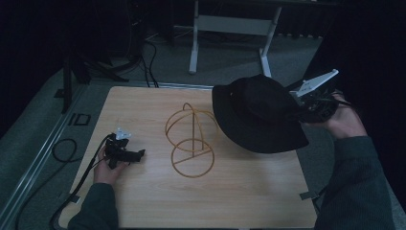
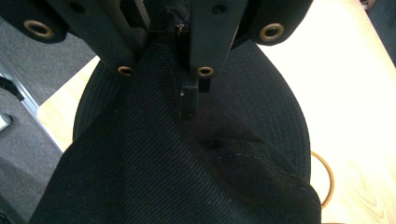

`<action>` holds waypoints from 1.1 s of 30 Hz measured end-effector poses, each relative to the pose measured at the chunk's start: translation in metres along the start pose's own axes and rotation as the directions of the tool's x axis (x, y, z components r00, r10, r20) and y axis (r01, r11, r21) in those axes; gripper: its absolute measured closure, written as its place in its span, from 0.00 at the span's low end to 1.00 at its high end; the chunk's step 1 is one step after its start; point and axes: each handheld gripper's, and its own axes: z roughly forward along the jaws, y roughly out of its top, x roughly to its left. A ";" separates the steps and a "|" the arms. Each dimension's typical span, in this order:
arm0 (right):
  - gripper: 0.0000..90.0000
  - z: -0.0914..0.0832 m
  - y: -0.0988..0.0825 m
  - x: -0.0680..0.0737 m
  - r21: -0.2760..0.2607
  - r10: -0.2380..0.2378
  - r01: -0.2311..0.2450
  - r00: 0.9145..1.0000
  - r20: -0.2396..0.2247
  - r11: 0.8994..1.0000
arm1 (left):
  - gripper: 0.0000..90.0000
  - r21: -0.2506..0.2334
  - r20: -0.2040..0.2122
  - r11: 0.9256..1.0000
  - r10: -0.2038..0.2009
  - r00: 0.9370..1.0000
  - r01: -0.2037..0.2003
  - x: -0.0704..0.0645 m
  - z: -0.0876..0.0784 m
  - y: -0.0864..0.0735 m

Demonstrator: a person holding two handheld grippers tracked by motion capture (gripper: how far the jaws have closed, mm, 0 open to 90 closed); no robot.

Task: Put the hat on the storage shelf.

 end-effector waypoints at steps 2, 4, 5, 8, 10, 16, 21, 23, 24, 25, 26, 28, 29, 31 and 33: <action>0.97 -0.002 0.001 0.000 0.000 -0.003 0.003 1.000 -0.002 1.000 | 0.02 0.000 0.000 1.000 0.000 1.000 0.000 0.000 0.000 0.000; 0.97 -0.004 0.001 0.001 -0.002 -0.007 0.007 1.000 -0.004 1.000 | 0.02 0.000 0.000 1.000 0.000 1.000 0.000 0.000 0.000 0.000; 0.97 -0.005 0.001 0.001 -0.007 -0.010 0.010 1.000 -0.004 1.000 | 0.02 0.000 0.000 1.000 0.000 1.000 0.000 0.000 0.000 0.000; 0.97 -0.007 0.002 0.001 -0.016 -0.011 0.011 1.000 -0.005 1.000 | 0.02 0.000 0.000 1.000 0.000 1.000 0.000 0.000 0.000 0.000; 0.97 -0.009 0.002 0.001 -0.024 -0.017 0.016 1.000 -0.002 1.000 | 0.02 0.000 0.000 1.000 0.000 1.000 0.000 0.000 0.000 0.000; 0.97 -0.011 0.002 0.001 -0.040 -0.020 0.019 1.000 -0.011 0.999 | 0.02 0.000 0.000 1.000 0.000 1.000 0.000 0.000 0.000 0.000; 0.97 -0.013 0.004 0.001 -0.052 -0.026 0.025 0.999 -0.019 0.998 | 0.02 0.000 0.000 1.000 0.000 1.000 0.000 0.000 0.000 0.000; 0.97 -0.014 0.004 0.001 -0.055 -0.026 0.025 0.999 -0.021 0.998 | 0.02 0.000 0.000 1.000 0.000 1.000 0.000 0.000 0.000 0.000; 0.97 -0.014 0.004 0.001 -0.058 -0.027 0.026 0.999 -0.024 0.998 | 0.02 0.000 0.000 1.000 0.000 1.000 0.000 0.000 0.000 0.000; 0.97 -0.014 0.004 0.001 -0.062 -0.029 0.027 0.999 -0.025 0.998 | 0.02 0.000 0.000 1.000 0.000 1.000 0.000 0.000 0.000 0.000; 0.98 -0.015 0.005 0.001 -0.064 -0.030 0.029 0.999 -0.027 0.998 | 0.02 0.000 0.000 1.000 0.000 1.000 0.000 0.000 0.000 0.000; 0.98 -0.016 0.005 0.002 -0.068 -0.032 0.030 0.999 -0.031 0.997 | 0.02 0.000 0.000 1.000 0.000 1.000 0.000 0.000 0.000 0.000; 0.97 -0.017 0.006 0.002 -0.070 -0.034 0.031 0.999 -0.032 0.997 | 0.02 0.000 0.000 1.000 0.000 1.000 0.000 0.000 0.000 0.000; 0.97 -0.018 0.007 0.002 -0.076 -0.039 0.036 0.999 -0.031 0.996 | 0.02 0.000 0.000 1.000 0.000 1.000 0.000 0.000 0.000 0.000; 0.97 -0.019 0.008 0.003 -0.080 -0.044 0.041 0.999 -0.032 0.996 | 0.02 0.000 0.000 1.000 0.000 1.000 0.000 0.000 0.000 0.000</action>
